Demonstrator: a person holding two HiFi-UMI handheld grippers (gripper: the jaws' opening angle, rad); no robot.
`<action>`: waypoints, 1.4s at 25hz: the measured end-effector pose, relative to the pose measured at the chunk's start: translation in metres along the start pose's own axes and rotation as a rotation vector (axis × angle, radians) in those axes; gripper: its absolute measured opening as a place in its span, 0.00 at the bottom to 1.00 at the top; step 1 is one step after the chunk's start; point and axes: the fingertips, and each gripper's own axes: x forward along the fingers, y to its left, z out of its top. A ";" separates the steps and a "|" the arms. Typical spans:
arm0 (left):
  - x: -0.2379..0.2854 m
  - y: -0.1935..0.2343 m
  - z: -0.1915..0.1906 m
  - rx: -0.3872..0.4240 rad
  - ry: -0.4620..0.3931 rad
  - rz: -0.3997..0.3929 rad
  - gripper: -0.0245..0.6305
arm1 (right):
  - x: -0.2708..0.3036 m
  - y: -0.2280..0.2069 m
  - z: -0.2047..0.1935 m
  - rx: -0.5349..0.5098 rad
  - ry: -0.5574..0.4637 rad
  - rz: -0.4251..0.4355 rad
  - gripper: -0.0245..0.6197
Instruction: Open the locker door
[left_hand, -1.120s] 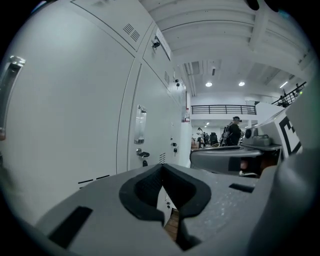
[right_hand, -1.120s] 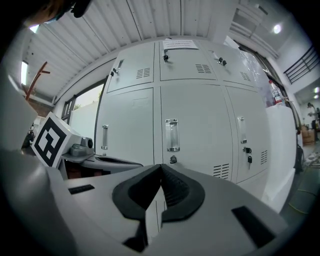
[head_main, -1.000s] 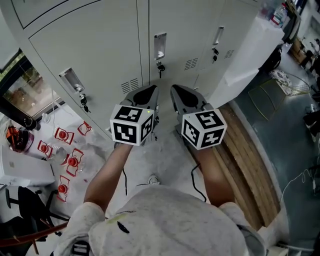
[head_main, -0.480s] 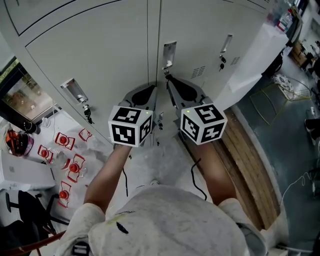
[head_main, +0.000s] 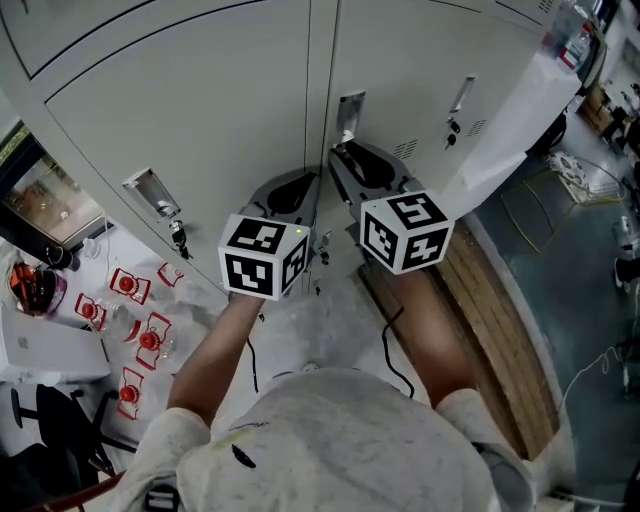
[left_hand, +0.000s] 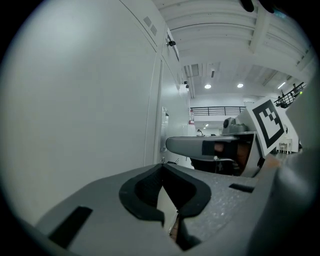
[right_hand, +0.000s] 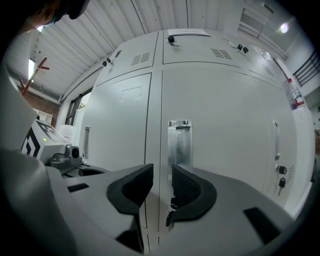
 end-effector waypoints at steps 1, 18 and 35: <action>0.000 0.000 0.000 -0.001 0.001 0.000 0.05 | 0.001 -0.001 0.001 -0.002 0.001 0.001 0.19; 0.005 0.014 0.004 -0.006 -0.005 0.131 0.05 | 0.020 -0.005 0.011 -0.008 -0.035 0.117 0.32; -0.009 0.021 -0.003 -0.014 0.010 0.209 0.05 | 0.028 0.002 0.011 0.022 -0.052 0.167 0.33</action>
